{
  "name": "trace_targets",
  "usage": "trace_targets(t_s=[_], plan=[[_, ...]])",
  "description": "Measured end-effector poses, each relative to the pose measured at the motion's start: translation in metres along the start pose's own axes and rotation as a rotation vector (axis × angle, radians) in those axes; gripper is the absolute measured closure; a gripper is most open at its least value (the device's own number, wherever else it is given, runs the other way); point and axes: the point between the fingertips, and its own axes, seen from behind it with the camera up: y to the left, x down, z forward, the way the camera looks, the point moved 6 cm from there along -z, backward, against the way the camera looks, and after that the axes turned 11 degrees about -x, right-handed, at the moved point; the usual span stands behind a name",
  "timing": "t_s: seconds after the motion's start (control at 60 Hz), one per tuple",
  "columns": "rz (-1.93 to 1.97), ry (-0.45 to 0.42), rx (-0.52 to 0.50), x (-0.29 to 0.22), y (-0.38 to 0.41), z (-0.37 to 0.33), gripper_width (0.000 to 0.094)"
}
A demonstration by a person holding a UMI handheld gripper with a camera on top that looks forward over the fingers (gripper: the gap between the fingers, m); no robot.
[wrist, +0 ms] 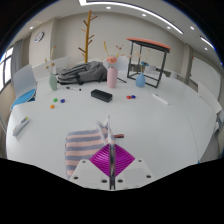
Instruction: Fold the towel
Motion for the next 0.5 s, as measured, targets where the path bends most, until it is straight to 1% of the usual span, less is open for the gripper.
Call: trace_targets(t_s=[0.083, 0.117, 0.133, 0.15, 0.167, 0.183, 0.233, 0.25, 0.267, 0.283, 0.367, 0.45, 0.5], plan=[[-0.005, 0.018, -0.002, 0.013, -0.008, 0.009, 0.0881], [-0.004, 0.021, -0.001, 0.014, -0.009, 0.009, 0.0846], [-0.003, 0.02, -0.004, 0.014, -0.009, 0.009, 0.0807], [-0.001, 0.018, -0.006, 0.013, -0.009, 0.01, 0.0736], [0.002, 0.016, -0.007, 0.013, -0.009, 0.009, 0.0638], [0.005, 0.015, -0.005, 0.011, -0.009, 0.007, 0.0518], [0.003, 0.025, -0.004, 0.008, -0.009, -0.003, 0.0094], [-0.002, 0.025, -0.005, 0.005, -0.007, -0.008, 0.009], [-0.005, 0.024, -0.008, 0.002, -0.006, -0.015, 0.0124], [-0.004, 0.021, -0.008, -0.002, -0.005, -0.024, 0.0138], [-0.003, 0.007, -0.039, -0.021, 0.008, -0.079, 0.0077], [-0.015, 0.025, -0.095, -0.039, 0.024, -0.148, 0.0081], [-0.021, 0.02, -0.125, -0.049, 0.034, -0.186, 0.008]])
